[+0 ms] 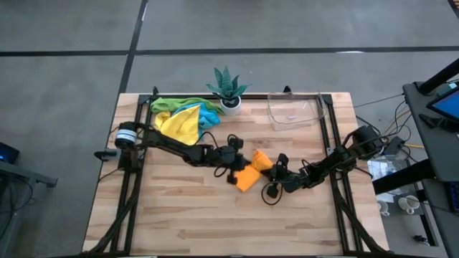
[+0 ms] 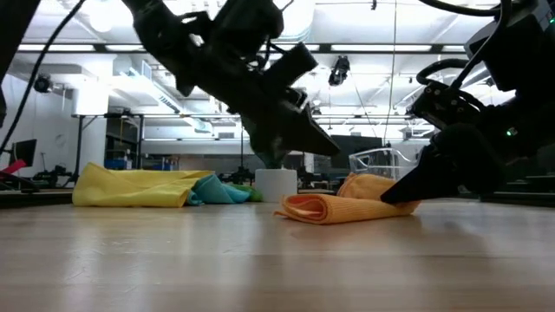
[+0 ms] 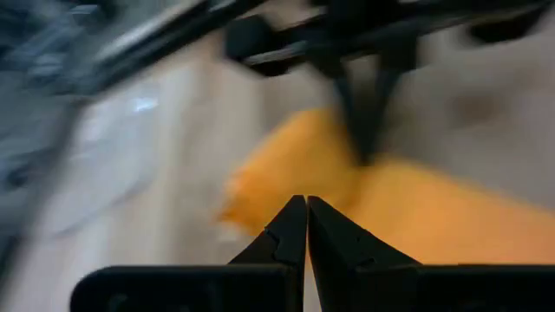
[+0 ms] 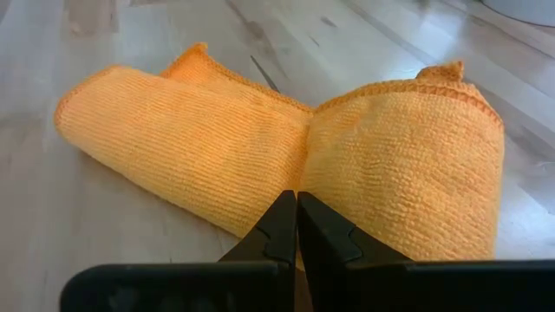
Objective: Roll microfiber towels into tight, uniform cylinder then place into a basket
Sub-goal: Roll the orange microfiber cloth
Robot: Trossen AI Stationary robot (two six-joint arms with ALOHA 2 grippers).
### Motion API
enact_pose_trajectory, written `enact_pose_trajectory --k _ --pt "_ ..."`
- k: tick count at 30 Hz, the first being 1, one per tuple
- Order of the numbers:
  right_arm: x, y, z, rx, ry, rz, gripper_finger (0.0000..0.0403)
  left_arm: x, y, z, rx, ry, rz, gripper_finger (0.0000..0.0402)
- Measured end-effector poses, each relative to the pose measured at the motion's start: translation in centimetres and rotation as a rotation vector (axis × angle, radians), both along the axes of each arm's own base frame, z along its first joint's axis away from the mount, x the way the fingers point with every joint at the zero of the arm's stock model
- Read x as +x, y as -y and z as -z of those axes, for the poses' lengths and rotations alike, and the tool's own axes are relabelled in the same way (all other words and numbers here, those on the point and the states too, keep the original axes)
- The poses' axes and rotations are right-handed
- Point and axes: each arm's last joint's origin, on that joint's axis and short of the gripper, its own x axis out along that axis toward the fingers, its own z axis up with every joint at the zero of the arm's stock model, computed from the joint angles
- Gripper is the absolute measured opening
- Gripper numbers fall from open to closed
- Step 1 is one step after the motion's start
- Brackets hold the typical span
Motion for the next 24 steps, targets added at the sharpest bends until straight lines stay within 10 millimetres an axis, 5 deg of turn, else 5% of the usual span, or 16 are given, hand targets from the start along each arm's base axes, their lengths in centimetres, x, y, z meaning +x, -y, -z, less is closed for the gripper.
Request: enact_pose_trajectory --k 13,24 --pt "0.1 0.0 0.0 -0.003 -0.001 -0.002 0.0009 1.7 -1.1 5.0 -0.056 -0.065 -0.006 0.0" --pt "0.0 0.0 0.0 -0.006 -0.004 -0.003 0.0009 2.0 -1.9 4.0 -0.058 -0.031 -0.018 0.0"
